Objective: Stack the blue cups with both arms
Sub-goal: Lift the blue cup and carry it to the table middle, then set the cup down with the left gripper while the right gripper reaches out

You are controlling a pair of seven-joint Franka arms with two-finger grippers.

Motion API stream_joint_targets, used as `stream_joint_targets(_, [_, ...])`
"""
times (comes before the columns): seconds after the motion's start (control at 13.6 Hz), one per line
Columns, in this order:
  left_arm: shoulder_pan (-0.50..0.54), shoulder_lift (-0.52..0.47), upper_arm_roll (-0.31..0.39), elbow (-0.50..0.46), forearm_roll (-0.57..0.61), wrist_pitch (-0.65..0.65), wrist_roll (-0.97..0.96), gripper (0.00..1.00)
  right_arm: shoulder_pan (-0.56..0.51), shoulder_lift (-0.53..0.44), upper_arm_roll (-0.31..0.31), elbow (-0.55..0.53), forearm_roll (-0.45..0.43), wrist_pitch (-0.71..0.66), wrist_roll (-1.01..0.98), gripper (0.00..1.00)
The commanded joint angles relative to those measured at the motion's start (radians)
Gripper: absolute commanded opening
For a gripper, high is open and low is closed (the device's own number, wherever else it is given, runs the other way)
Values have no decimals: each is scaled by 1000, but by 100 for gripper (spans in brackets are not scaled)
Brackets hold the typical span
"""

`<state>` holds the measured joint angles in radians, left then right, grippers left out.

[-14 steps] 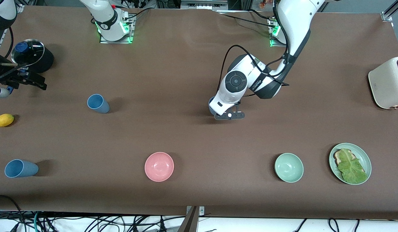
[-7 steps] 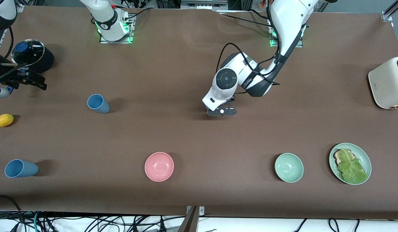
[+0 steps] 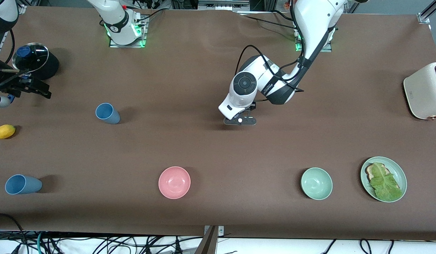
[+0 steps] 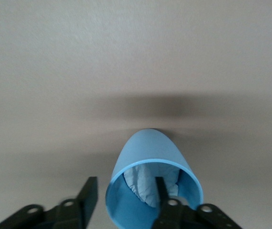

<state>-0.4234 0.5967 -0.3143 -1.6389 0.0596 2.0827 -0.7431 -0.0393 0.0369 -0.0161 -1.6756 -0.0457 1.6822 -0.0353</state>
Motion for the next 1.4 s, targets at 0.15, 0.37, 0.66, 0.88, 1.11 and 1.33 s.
stream_joint_targets(0.15, [61, -145, 4, 86, 9, -220, -13, 100, -8, 32, 10, 0, 3, -7, -14, 100])
stream_joint_targets(0.37, [153, -181, 3, 236, 19, -435, 1, 100, -11, 127, 10, -3, -2, -18, -11, 100])
stream_joint_targets(0.66, [270, -245, 4, 309, 17, -478, 4, 100, -14, 129, 2, -190, 0, 188, -8, 100])
stream_joint_targets(0.88, [351, -297, 4, 310, 19, -554, 127, 100, -14, 115, 2, -334, 0, 341, -11, 100])
stream_joint_targets(1.11, [455, -343, 3, 294, 3, -567, 382, 100, -14, 116, 2, -442, 1, 480, -6, 100])
stream_joint_targets(1.33, [430, -455, 99, 161, 2, -543, 501, 100, -14, 115, 2, -527, 1, 573, -6, 100])
